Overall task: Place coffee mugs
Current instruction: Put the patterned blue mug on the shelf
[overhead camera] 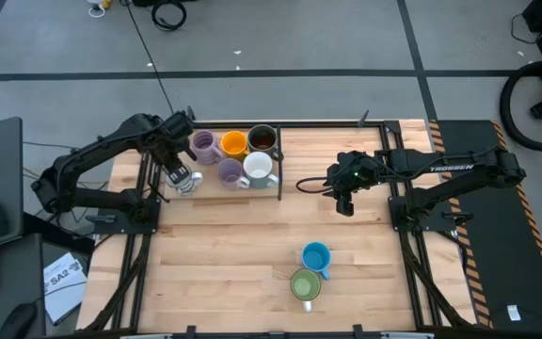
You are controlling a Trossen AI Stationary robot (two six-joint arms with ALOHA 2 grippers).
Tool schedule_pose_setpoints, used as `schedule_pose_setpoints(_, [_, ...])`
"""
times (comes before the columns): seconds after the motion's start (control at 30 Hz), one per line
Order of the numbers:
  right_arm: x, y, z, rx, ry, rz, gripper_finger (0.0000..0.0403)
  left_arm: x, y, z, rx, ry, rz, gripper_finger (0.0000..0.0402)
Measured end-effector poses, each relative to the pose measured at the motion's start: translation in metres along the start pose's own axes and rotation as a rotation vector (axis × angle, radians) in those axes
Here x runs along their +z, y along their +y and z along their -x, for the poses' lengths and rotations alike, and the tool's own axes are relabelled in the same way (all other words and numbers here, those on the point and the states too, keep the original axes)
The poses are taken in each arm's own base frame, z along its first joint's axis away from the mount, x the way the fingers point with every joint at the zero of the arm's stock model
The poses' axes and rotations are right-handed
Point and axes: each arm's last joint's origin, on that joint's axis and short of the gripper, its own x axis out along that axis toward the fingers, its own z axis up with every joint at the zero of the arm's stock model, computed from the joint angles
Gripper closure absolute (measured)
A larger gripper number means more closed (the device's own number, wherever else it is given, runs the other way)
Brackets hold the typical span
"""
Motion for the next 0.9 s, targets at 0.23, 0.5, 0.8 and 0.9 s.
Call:
schedule_pose_setpoints(0.23, [0.0,0.0,0.0,0.0,0.0,0.0,0.0255,-0.002,-0.001,-0.012,0.008,0.015,-0.002,0.0287])
schedule_pose_setpoints(0.5, [0.0,0.0,0.0,0.0,0.0,0.0,0.0255,-0.001,-0.002,-0.013,0.016,0.004,-0.005,0.0287])
schedule_pose_setpoints(0.8, [0.0,0.0,0.0,0.0,0.0,0.0,0.0255,0.007,-0.001,-0.013,0.058,-0.071,-0.045,0.0364])
schedule_pose_setpoints(0.9, [0.0,0.0,0.0,0.0,0.0,0.0,0.0255,0.009,-0.001,-0.011,0.051,-0.103,-0.142,0.0375])
